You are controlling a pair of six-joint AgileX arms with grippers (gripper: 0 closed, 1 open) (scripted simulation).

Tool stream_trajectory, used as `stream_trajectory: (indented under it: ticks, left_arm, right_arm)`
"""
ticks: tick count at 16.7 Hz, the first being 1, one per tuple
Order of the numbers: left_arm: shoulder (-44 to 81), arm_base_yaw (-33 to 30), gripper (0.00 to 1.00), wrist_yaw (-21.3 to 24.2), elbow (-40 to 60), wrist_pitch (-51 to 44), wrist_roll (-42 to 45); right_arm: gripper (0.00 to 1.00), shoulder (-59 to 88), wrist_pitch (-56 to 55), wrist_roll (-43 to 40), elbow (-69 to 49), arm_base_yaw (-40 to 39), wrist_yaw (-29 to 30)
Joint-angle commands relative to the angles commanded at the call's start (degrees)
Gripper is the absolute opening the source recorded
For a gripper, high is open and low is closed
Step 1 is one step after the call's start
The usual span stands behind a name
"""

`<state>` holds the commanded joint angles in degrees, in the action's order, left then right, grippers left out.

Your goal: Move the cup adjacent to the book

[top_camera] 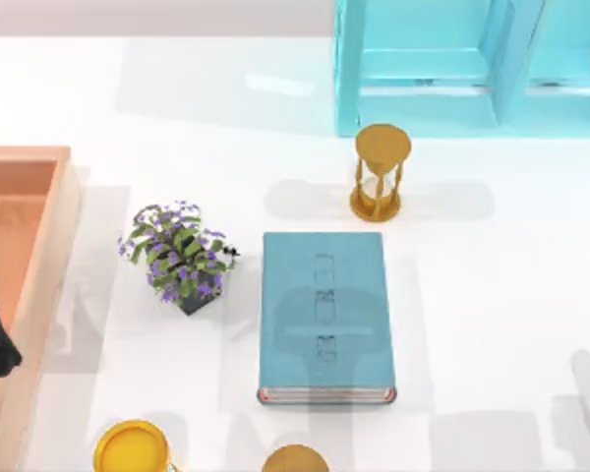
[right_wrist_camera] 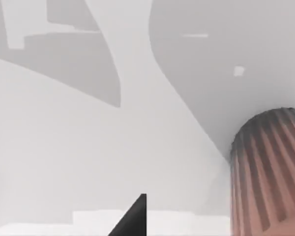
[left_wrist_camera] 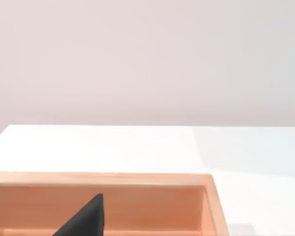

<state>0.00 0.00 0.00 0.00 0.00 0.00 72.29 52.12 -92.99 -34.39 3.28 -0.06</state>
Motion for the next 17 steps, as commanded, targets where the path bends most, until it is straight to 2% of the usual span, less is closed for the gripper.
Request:
stream_trajectory:
  ticks: [7,17]
  left_arm:
    - [0.00,0.00,1.00,0.00,0.00,0.00,0.00]
    - [0.00,0.00,1.00,0.00,0.00,0.00,0.00]
  right_arm:
    - [0.02,0.00,0.00,0.00,0.00,0.00,0.00]
    - [0.00,-0.09,0.18,0.05,-0.23,0.07,0.02]
